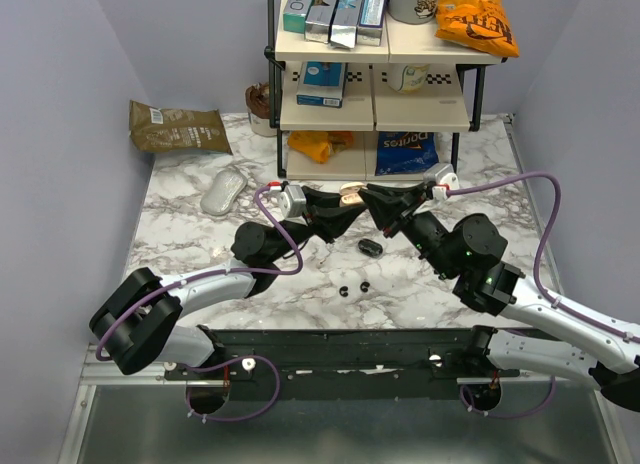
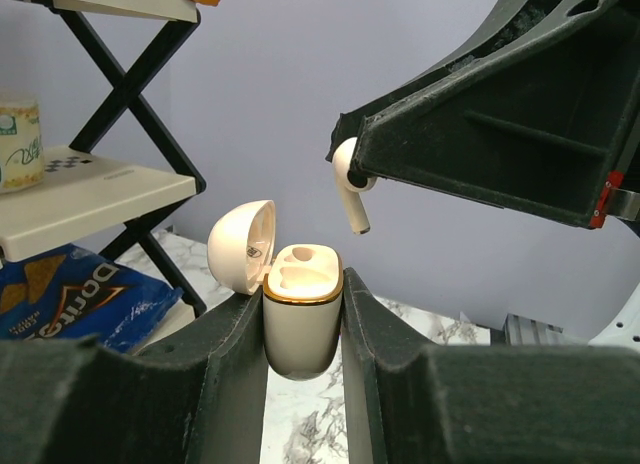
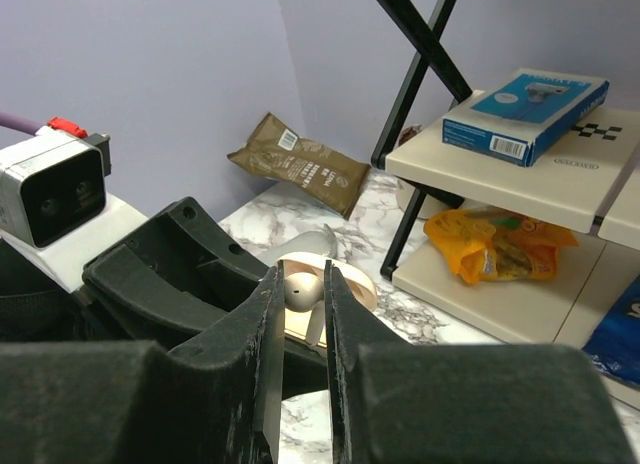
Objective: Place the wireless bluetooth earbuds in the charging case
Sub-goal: Place the earbud in the charging case.
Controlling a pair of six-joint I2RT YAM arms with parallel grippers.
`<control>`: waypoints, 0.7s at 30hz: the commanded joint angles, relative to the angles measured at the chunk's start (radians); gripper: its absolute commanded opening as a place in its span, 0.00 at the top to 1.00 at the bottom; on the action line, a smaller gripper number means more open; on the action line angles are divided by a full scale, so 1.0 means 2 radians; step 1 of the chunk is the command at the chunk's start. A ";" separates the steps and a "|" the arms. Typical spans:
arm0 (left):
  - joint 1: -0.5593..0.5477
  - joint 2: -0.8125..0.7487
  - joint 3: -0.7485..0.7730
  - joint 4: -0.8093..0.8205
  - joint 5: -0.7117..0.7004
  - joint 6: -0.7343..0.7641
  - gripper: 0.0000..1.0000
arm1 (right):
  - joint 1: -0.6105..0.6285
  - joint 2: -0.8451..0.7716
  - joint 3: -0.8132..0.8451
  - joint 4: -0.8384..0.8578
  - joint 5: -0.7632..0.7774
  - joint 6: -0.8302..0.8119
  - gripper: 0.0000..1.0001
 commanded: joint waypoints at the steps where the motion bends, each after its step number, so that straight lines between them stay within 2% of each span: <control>1: 0.001 -0.003 0.009 0.117 0.017 -0.007 1.00 | -0.002 0.000 -0.005 0.014 0.022 0.006 0.99; 21: -0.001 -0.010 0.000 0.133 0.018 -0.014 1.00 | -0.002 0.021 -0.010 0.017 0.043 0.010 0.99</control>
